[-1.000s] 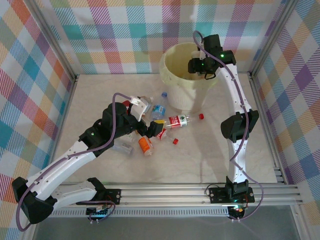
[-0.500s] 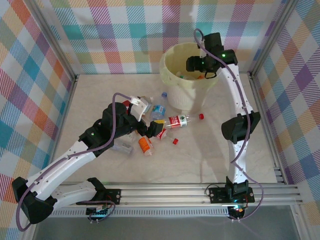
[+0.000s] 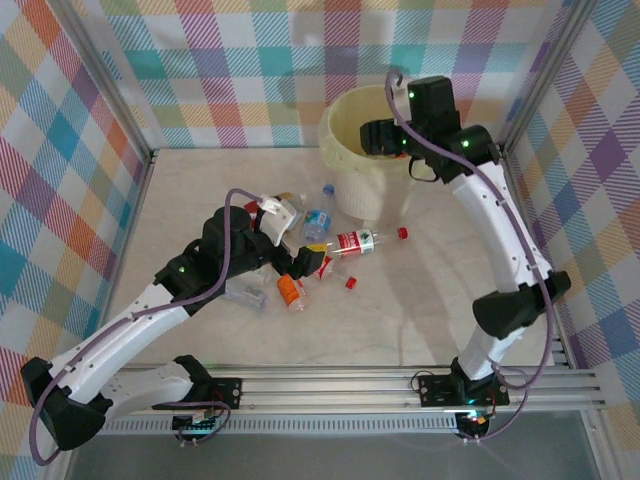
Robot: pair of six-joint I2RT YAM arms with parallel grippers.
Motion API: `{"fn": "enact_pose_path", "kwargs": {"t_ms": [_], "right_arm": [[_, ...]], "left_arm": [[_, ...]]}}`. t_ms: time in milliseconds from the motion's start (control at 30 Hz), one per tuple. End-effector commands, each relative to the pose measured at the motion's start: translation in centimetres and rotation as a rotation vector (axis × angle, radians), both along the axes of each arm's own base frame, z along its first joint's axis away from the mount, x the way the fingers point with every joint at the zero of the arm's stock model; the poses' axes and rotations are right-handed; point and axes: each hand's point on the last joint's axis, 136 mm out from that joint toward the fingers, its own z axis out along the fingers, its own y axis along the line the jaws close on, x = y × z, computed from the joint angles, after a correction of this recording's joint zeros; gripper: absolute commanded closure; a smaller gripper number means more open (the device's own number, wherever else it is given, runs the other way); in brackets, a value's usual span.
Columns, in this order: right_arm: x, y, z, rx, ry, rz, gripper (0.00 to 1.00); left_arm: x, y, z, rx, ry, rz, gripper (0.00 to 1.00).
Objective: Put the plastic bottles in the bin
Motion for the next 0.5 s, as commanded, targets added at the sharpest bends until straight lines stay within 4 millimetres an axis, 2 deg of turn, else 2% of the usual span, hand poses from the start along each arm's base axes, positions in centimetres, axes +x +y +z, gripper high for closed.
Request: {"fn": "enact_pose_path", "kwargs": {"t_ms": [0,233,333,467], "right_arm": [[-2.1,0.2,0.1,0.017,-0.017,-0.010,0.21],[-7.5,-1.6,-5.0,0.131,0.111,-0.113,0.21],[-9.2,-2.6,-7.4,0.197,0.147,-0.172,0.21],[-10.4,-3.4,-10.9,0.278,0.204,-0.246,0.18]], "left_arm": [[-1.3,0.3,1.2,0.029,-0.039,-0.065,0.00],[-2.4,-0.4,0.1,0.109,-0.003,-0.163,0.00],[-2.6,-0.8,-0.4,0.118,0.019,-0.195,0.00],[-2.6,-1.3,-1.0,0.125,0.051,-0.213,0.00]]}}
